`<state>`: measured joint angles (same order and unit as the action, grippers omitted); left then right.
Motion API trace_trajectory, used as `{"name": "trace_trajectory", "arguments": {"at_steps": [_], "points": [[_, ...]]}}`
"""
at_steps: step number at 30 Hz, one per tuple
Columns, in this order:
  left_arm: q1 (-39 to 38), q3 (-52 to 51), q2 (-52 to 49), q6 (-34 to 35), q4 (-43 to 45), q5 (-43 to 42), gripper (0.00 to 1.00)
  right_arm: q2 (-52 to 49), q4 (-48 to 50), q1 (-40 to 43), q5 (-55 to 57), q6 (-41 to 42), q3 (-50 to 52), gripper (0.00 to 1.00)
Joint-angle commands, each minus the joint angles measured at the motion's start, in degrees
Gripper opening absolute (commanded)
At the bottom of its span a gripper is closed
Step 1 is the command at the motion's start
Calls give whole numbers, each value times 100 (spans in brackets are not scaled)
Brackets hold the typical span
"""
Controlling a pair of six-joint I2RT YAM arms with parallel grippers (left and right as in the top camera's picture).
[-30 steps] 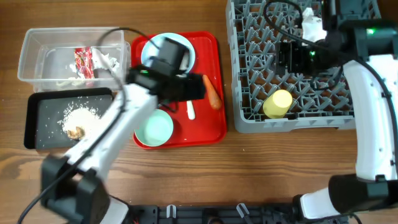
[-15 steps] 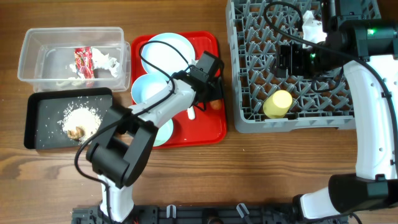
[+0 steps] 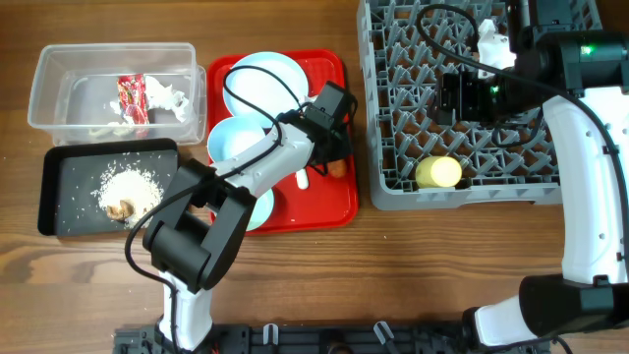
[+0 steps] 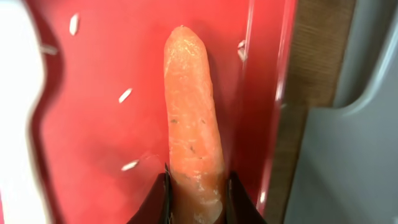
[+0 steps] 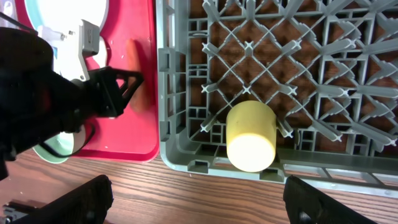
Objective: Sort waste into correct bins and load items into the dishwasher rack
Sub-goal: 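Move the carrot left and drop it onto the black tray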
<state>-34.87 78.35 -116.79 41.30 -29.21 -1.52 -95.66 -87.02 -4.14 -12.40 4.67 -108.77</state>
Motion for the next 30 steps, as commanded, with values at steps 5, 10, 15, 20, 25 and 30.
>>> {"name": "trace_trajectory", "arguments": {"at_steps": [5, 10, 15, 20, 25, 30], "points": [[306, 728, 1596, -52, -2229, 358, 4, -24, 44, -17, 251, -17, -61, 91], [1547, 728, 3195, 197, -3661, 1276, 6, -24, 76, -17, 251, -22, -61, 91], [3661, 476, 3309, 308, -4430, 1792, 9, -24, 105, -17, 251, -20, -61, 91], [5388, -813, 3185, 310, -3191, 1849, 6, -57, 127, -17, 251, -17, -61, 91], [5792, -1912, 2592, 315, -1578, 1532, 9, -59, 146, -17, 249, -15, -61, 91], [5792, -1915, 2011, 610, -1231, 1375, 17, -59, 155, -17, 247, -7, -61, 91]]}}
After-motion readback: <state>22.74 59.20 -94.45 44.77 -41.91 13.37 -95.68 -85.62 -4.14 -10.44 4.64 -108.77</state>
